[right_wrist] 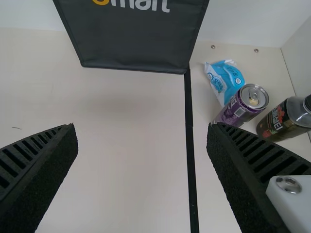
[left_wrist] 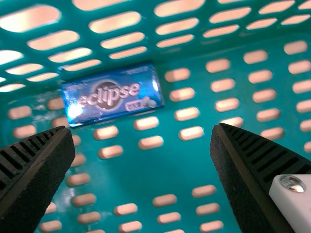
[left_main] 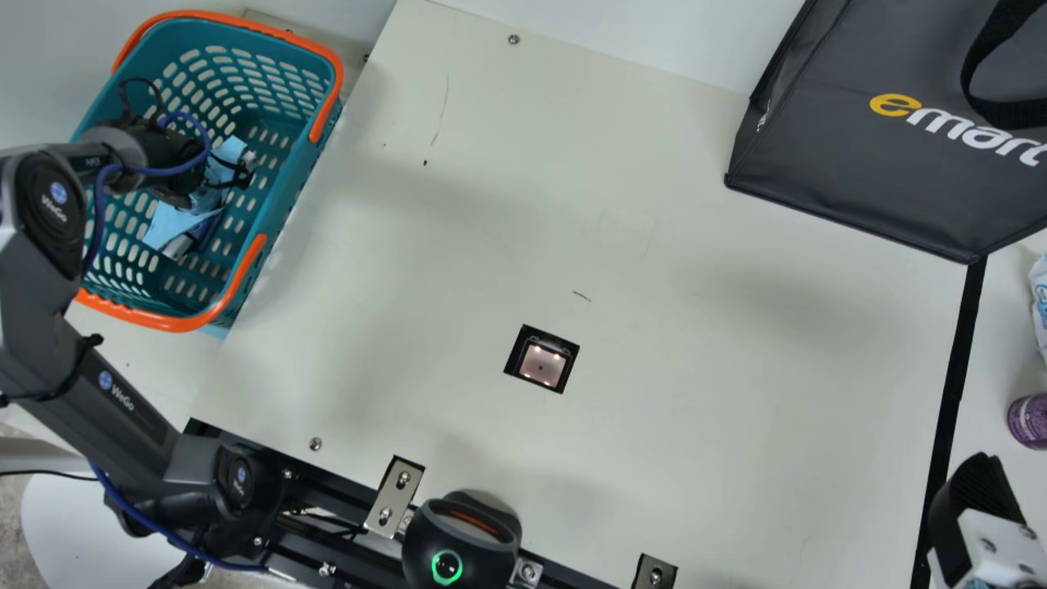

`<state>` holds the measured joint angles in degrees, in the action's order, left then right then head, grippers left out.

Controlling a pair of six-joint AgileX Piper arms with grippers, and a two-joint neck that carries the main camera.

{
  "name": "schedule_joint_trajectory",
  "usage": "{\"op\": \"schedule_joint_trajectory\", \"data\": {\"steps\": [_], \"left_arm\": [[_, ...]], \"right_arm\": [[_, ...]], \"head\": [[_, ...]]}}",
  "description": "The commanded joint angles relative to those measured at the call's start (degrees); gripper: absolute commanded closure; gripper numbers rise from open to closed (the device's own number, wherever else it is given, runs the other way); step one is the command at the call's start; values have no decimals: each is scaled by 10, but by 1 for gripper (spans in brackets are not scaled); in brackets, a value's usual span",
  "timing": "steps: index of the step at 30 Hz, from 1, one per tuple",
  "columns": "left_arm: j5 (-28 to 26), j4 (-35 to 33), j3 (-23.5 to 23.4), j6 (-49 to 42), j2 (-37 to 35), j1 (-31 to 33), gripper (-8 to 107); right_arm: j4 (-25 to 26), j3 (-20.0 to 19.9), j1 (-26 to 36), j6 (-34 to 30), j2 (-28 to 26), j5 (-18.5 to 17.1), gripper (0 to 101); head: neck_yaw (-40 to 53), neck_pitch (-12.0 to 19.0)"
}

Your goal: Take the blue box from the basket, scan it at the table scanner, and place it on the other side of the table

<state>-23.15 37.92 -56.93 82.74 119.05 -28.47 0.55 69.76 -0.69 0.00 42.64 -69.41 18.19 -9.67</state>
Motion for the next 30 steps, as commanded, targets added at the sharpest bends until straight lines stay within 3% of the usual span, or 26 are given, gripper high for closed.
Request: {"op": "schedule_joint_trajectory", "data": {"steps": [1, 19, 30], "left_arm": [[-4, 51, 7, 74, -1, 3, 9], [-13, 272, 33, 373, 16, 15, 9], [-41, 262, -3, 373, 29, 1, 9]], "right_arm": [[0, 0, 0, 0, 0, 0, 6], [0, 0, 0, 0, 0, 0, 6], [0, 0, 0, 0, 0, 0, 6]], "head": [[2, 17], [2, 17], [2, 17]]}}
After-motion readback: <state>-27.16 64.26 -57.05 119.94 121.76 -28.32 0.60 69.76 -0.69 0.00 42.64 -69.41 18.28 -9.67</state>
